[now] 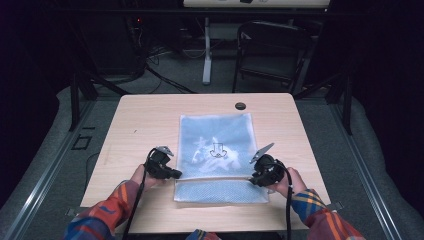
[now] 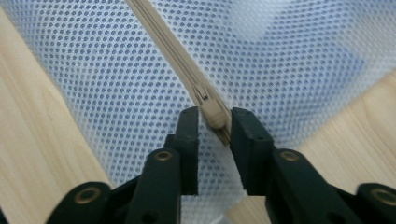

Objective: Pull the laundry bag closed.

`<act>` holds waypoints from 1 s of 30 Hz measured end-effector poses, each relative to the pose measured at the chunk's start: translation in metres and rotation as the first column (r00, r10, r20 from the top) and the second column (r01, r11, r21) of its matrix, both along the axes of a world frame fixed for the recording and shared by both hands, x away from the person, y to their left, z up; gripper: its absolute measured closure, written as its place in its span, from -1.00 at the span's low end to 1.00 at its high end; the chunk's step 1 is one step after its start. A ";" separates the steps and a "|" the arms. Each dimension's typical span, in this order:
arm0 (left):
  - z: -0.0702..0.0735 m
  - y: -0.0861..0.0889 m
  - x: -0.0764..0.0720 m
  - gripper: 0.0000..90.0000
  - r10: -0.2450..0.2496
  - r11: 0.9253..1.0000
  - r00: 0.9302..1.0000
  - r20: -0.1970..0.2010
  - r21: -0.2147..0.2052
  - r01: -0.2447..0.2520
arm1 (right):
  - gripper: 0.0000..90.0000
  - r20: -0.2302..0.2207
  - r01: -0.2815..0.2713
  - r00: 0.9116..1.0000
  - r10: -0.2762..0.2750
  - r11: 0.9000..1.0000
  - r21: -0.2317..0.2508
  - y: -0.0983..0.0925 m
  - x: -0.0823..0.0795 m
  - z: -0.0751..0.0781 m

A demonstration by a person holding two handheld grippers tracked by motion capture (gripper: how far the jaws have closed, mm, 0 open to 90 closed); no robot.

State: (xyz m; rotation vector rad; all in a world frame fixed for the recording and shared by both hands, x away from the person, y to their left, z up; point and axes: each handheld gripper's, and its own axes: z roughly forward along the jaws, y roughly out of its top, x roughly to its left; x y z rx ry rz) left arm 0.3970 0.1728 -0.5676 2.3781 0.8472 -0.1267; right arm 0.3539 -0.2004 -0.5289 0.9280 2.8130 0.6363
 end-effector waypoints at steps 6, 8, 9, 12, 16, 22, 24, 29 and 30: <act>0.000 0.000 0.000 1.00 0.004 1.000 1.000 -0.003 -0.002 -0.004 | 0.73 -0.004 -0.034 0.999 0.034 0.998 -0.049 0.011 0.004 -0.011; 0.000 0.000 0.000 1.00 0.000 1.000 1.000 -0.001 -0.001 0.000 | 0.76 -0.008 -0.049 0.999 0.048 0.997 -0.066 0.013 0.003 -0.012; 0.000 0.000 0.000 1.00 0.001 1.000 1.000 -0.002 -0.002 -0.001 | 0.77 -0.003 -0.046 0.999 0.046 0.997 -0.064 0.013 0.003 -0.012; 0.000 0.000 0.000 1.00 0.003 1.000 1.000 -0.003 -0.003 -0.003 | 0.81 -0.006 -0.053 0.999 0.053 0.996 -0.069 0.013 0.001 -0.010; 0.000 0.000 0.000 1.00 0.007 1.000 1.000 -0.011 -0.009 -0.007 | 0.81 0.000 -0.054 0.999 0.054 0.996 -0.077 0.011 0.001 -0.007; 0.000 0.001 0.001 1.00 0.004 1.000 1.000 -0.010 -0.009 -0.004 | 0.82 0.000 -0.042 0.999 0.042 0.994 -0.098 0.003 0.000 -0.005; 0.000 0.001 0.001 1.00 0.004 1.000 1.000 -0.010 -0.009 -0.004 | 0.82 -0.002 -0.037 0.999 0.037 0.995 -0.097 -0.001 0.000 -0.005; 0.000 0.000 0.001 1.00 0.005 1.000 1.000 -0.010 -0.009 -0.005 | 0.82 -0.009 -0.017 1.000 0.017 0.994 -0.109 -0.010 -0.001 -0.005; 0.000 0.001 0.001 1.00 0.004 1.000 1.000 -0.009 -0.009 -0.004 | 0.82 -0.011 -0.013 1.000 0.012 0.994 -0.108 -0.012 -0.001 -0.006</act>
